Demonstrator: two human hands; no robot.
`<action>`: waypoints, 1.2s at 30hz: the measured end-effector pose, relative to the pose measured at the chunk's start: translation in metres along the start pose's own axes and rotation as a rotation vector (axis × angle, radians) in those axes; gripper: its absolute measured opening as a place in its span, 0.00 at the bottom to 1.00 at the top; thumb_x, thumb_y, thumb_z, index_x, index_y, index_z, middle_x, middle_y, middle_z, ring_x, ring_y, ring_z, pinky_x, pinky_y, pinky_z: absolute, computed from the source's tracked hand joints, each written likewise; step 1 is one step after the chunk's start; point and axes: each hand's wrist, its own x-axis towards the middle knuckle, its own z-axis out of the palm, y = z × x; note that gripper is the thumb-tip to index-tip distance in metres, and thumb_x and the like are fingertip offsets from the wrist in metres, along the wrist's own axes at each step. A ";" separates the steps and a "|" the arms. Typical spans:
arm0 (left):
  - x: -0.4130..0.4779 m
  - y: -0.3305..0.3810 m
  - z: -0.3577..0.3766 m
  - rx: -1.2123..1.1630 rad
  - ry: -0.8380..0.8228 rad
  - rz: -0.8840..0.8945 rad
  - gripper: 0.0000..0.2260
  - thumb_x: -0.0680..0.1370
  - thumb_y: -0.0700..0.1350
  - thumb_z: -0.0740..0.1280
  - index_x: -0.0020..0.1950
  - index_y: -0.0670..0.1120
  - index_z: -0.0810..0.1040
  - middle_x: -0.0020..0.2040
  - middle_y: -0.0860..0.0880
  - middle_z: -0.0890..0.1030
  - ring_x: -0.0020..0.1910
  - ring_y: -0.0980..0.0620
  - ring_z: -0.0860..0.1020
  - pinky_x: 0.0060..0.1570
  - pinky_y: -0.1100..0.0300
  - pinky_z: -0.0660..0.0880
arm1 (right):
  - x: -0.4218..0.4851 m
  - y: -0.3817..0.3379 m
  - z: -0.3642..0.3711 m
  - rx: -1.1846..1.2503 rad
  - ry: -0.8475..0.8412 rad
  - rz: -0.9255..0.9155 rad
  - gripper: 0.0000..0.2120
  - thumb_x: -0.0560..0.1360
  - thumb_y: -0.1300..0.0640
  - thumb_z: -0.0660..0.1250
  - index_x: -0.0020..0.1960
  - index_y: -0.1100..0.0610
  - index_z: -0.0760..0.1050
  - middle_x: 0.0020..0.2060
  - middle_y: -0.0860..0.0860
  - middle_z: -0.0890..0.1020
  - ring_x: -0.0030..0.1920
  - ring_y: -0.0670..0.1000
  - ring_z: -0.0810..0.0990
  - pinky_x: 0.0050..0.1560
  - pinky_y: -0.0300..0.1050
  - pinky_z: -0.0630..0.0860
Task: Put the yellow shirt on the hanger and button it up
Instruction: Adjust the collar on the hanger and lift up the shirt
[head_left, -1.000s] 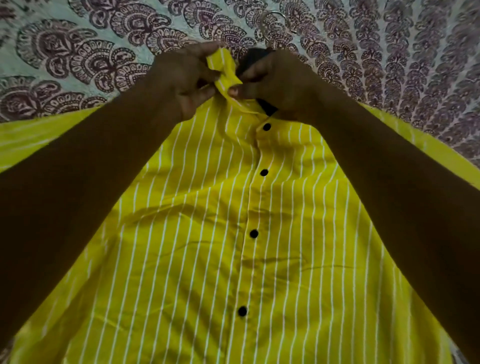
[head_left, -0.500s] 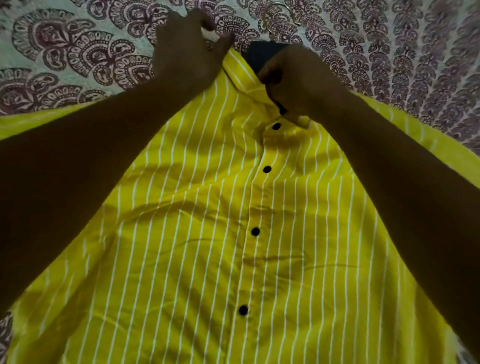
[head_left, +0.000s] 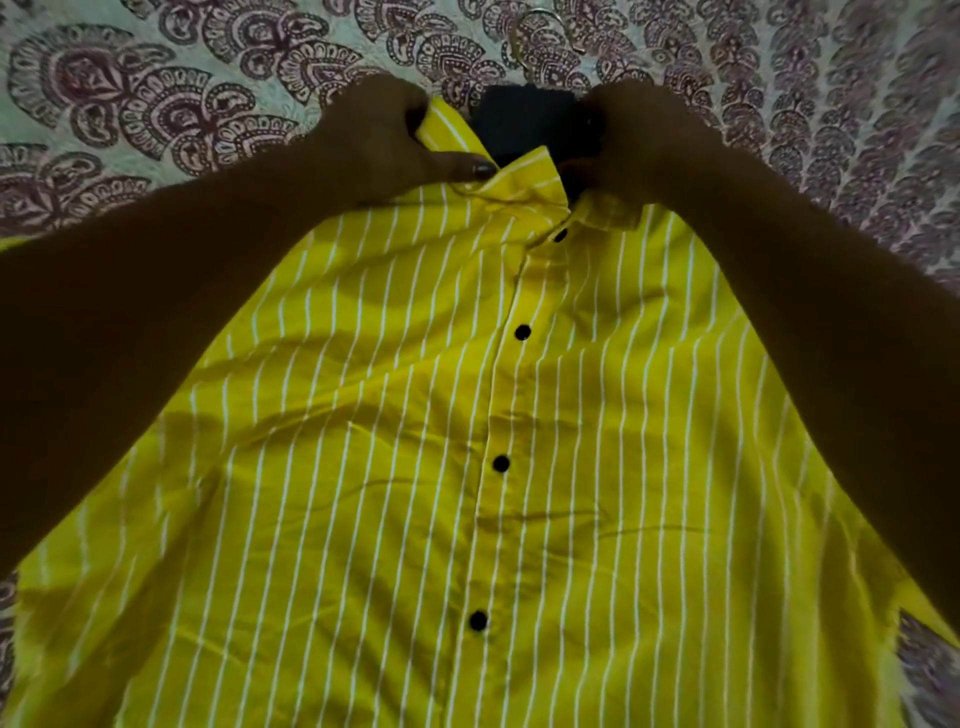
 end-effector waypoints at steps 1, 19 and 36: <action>-0.003 0.000 0.000 -0.028 0.017 0.009 0.19 0.67 0.60 0.72 0.38 0.45 0.71 0.35 0.46 0.72 0.36 0.48 0.71 0.40 0.57 0.65 | -0.002 -0.001 -0.003 -0.006 -0.012 -0.014 0.21 0.73 0.51 0.68 0.59 0.65 0.74 0.57 0.64 0.77 0.58 0.63 0.75 0.53 0.52 0.71; -0.161 0.103 -0.118 -0.125 0.151 0.302 0.27 0.66 0.49 0.77 0.60 0.43 0.74 0.57 0.44 0.78 0.55 0.48 0.75 0.48 0.60 0.68 | -0.187 -0.037 -0.135 0.311 0.248 -0.267 0.29 0.69 0.56 0.74 0.67 0.56 0.67 0.63 0.55 0.76 0.63 0.56 0.73 0.56 0.47 0.70; -0.413 0.219 -0.323 0.037 0.454 0.333 0.10 0.73 0.38 0.67 0.52 0.46 0.81 0.49 0.46 0.83 0.46 0.46 0.80 0.45 0.59 0.74 | -0.442 -0.153 -0.312 0.360 0.374 -0.316 0.21 0.72 0.58 0.71 0.62 0.61 0.72 0.56 0.57 0.71 0.55 0.54 0.70 0.49 0.37 0.65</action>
